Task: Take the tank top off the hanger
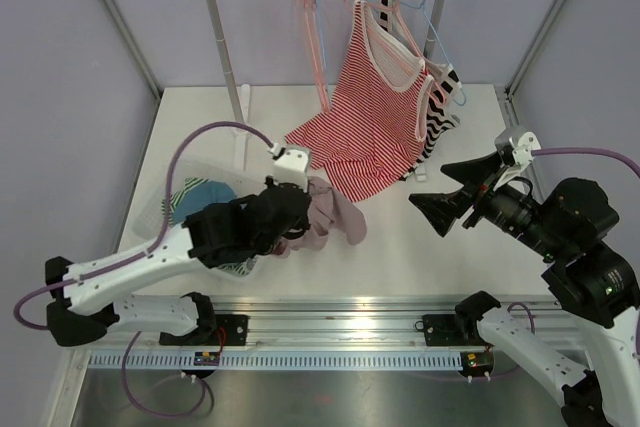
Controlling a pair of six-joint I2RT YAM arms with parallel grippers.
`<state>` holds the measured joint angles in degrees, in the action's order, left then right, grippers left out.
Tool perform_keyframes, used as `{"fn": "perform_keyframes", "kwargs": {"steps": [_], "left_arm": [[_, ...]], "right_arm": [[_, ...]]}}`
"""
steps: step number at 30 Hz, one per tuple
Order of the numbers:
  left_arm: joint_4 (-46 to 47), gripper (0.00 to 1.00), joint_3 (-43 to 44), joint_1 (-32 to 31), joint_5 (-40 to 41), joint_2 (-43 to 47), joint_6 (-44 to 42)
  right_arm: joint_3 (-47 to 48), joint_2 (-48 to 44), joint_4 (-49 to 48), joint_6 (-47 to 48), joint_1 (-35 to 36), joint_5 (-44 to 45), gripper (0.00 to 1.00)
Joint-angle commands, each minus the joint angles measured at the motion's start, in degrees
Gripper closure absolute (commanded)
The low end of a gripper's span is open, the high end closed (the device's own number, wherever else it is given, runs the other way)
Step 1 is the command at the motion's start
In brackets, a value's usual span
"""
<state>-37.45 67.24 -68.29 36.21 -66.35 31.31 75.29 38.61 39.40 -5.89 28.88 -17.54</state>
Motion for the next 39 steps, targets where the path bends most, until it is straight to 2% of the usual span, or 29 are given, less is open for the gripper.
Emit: {"fn": "perform_keyframes", "kwargs": {"steps": [1, 6, 11, 12, 14, 15, 20, 21, 25, 29, 31, 35, 39], "left_arm": [[-10.3, 1.00, 5.9, 1.4, 13.2, 4.8, 2.2], [-18.0, 1.00, 10.6, 6.0, 17.3, 10.1, 1.8], [-19.4, 1.00, 7.7, 19.8, 13.3, 14.5, 1.3], [-18.3, 1.00, 6.6, 24.7, 10.1, 15.9, 0.9], [-16.6, 1.00, 2.7, 29.5, 6.3, 16.9, -0.3], [-15.6, 1.00, 1.7, 34.1, 2.2, 17.0, -0.3], [-12.0, 1.00, -5.5, 45.2, -10.0, 13.2, -0.2], [-9.9, 1.00, -8.3, 48.1, -15.8, 11.9, -0.5], [-2.9, 1.00, -14.9, 51.8, -30.2, 3.7, 0.3], [8.0, 1.00, -21.5, 52.4, -41.0, -5.2, 5.5], [10.4, 1.00, -24.3, 52.6, -41.4, -7.3, 7.4], [12.3, 0.99, -26.7, 53.2, -37.1, -8.1, 8.6], [9.3, 0.77, -25.8, 53.4, -32.6, -3.1, 9.1]], "right_arm": [[0.6, -0.6, -0.6, -0.3, 0.3, 0.8, 0.01], [1.4, 0.0, -1.1, -0.3, 0.4, 0.6, 0.01], [1.1, 0.5, -2.2, -0.5, 0.3, -0.5, 0.00], [1.1, 0.7, -2.6, -0.4, 0.3, -0.6, 0.00], [1.0, 1.0, -2.9, -0.4, 0.3, -0.8, 0.01], [0.9, 1.1, -3.5, -0.4, 0.3, -1.3, 0.01], [1.3, 3.7, -5.6, -0.6, 0.3, -0.5, 0.01], [1.5, 4.5, -5.9, -1.0, 0.3, 0.6, 0.01], [2.3, 9.7, -6.9, -4.4, 0.3, 7.9, 0.01], [1.4, 11.5, -10.1, -5.8, 0.3, 6.3, 0.01], [1.2, 12.3, -10.8, -6.2, 0.3, 5.3, 0.01], [0.9, 12.9, -10.6, -6.0, 0.3, 5.8, 0.01], [1.9, 13.9, -9.5, -4.7, 0.4, 10.1, 0.01]]}}
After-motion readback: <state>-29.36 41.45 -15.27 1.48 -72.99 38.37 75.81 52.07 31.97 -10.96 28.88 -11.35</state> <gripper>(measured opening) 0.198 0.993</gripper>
